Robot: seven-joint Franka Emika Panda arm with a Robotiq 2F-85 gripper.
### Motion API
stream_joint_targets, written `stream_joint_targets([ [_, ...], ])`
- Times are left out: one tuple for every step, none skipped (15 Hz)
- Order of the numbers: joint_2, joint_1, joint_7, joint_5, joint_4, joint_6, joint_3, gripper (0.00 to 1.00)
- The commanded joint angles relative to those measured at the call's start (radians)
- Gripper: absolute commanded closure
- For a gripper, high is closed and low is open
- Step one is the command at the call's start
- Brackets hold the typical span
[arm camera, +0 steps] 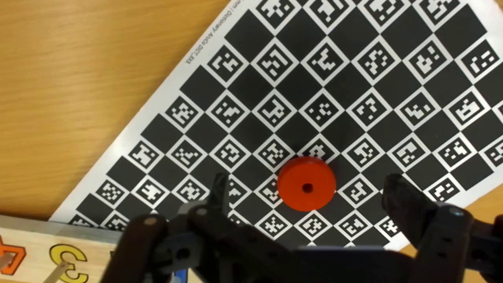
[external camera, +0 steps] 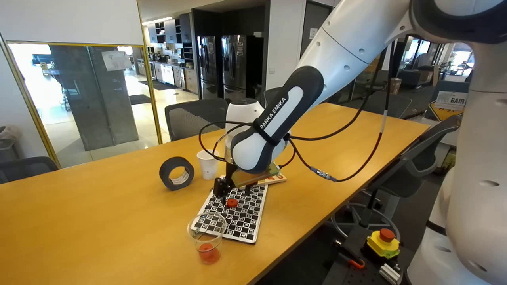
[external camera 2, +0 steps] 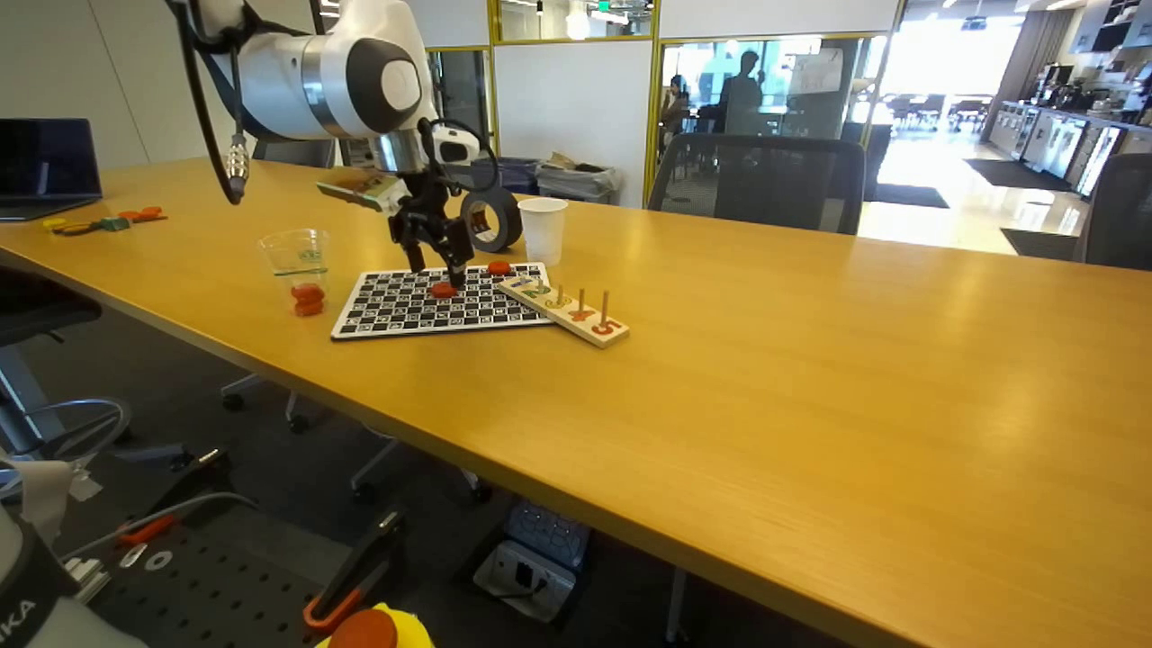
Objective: Pick up the orange tokens from the table and put them in the colourless cup. Pick up the blue token and put it in the white cup.
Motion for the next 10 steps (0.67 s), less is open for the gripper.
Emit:
stream_joint_targets([
  [0.035, 0.011, -0.006, 0.019, 0.026, 0.040, -0.015, 0.00],
  [0.042, 0.009, -0.019, 0.031, 0.028, 0.049, -0.013, 0.00],
  [0.048, 0.009, -0.024, 0.039, 0.031, 0.052, -0.013, 0.00],
  [0.053, 0.008, -0.034, 0.048, 0.036, 0.053, -0.011, 0.00],
  [0.058, 0.008, -0.038, 0.054, 0.040, 0.056, -0.011, 0.00],
  [0.063, 0.006, -0.046, 0.063, 0.044, 0.059, -0.009, 0.00],
  [0.068, 0.005, -0.056, 0.072, 0.048, 0.061, -0.007, 0.00],
  [0.073, 0.002, -0.070, 0.086, 0.053, 0.062, -0.004, 0.00],
  [0.077, 0.001, -0.080, 0.098, 0.057, 0.062, -0.003, 0.00],
  [0.080, 0.000, -0.090, 0.109, 0.061, 0.062, -0.002, 0.00],
])
